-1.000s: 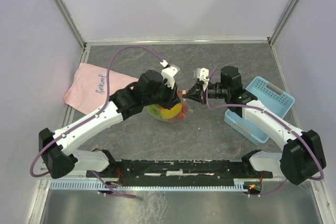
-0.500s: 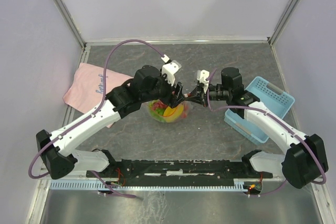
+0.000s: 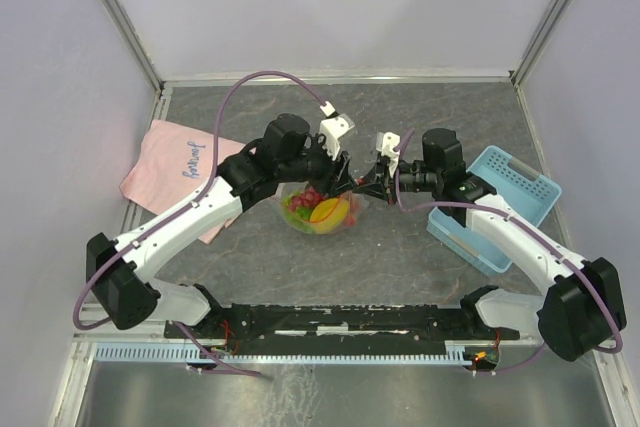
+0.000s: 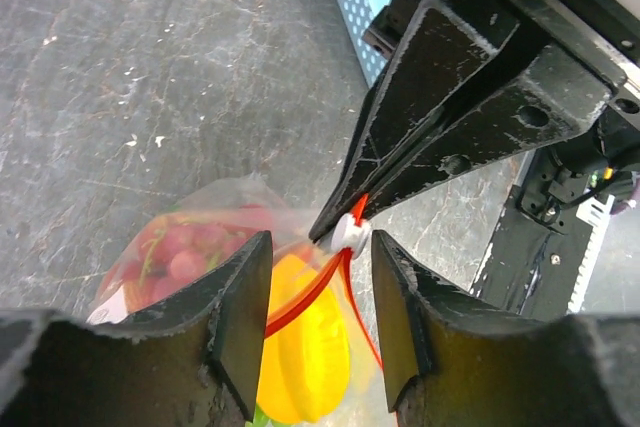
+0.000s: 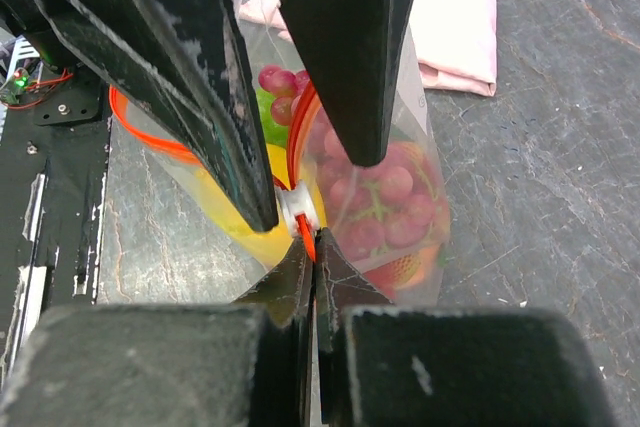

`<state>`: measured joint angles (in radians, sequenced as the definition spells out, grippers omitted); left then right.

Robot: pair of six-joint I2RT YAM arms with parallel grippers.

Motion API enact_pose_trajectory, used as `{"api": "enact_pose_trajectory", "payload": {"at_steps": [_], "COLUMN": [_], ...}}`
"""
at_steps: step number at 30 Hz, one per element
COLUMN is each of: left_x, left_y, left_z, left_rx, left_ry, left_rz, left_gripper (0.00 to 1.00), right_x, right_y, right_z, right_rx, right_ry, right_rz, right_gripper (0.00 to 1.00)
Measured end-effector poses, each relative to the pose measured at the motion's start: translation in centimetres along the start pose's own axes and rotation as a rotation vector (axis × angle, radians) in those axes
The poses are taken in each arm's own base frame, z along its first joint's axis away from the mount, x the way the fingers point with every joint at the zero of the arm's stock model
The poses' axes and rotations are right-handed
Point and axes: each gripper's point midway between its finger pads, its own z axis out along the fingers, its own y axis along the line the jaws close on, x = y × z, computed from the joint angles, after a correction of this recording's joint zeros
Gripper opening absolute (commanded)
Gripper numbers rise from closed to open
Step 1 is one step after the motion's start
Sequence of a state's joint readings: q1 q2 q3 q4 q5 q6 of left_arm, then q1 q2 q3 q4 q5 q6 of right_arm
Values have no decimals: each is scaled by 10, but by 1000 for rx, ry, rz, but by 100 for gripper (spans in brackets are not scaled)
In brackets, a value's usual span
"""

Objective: Place the food in the zip-top bag and seal the zipper
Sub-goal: Zip the zipper food storage bag at the center of the board.

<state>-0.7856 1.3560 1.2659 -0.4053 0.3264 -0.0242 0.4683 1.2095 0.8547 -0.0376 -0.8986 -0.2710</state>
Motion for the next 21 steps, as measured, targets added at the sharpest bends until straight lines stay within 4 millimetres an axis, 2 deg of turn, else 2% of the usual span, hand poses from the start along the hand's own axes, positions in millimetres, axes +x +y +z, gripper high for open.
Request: {"api": "enact_pose_trajectory", "payload": {"at_steps": [6,11,13,21], "left_x": [3,4,5,5], "left_y": [-7,-10,-10,-3], "left_z": [9,12,12,6], "left_rx": [62,83,81,33], "left_ry": [8,11,16,16], "left_rz": [3,2,2,30], "left_gripper": [38,10,4,3], "right_x": [-3,-2,-2,-4], "right_y": [0,0,0,-3], "right_z": [0,0,-1,-2], "right_rx": [0,4,8,24], "right_ry": [-4,-2,3,13], "right_rz": [21,35,41,51], "right_gripper": [2,2,2,2]}}
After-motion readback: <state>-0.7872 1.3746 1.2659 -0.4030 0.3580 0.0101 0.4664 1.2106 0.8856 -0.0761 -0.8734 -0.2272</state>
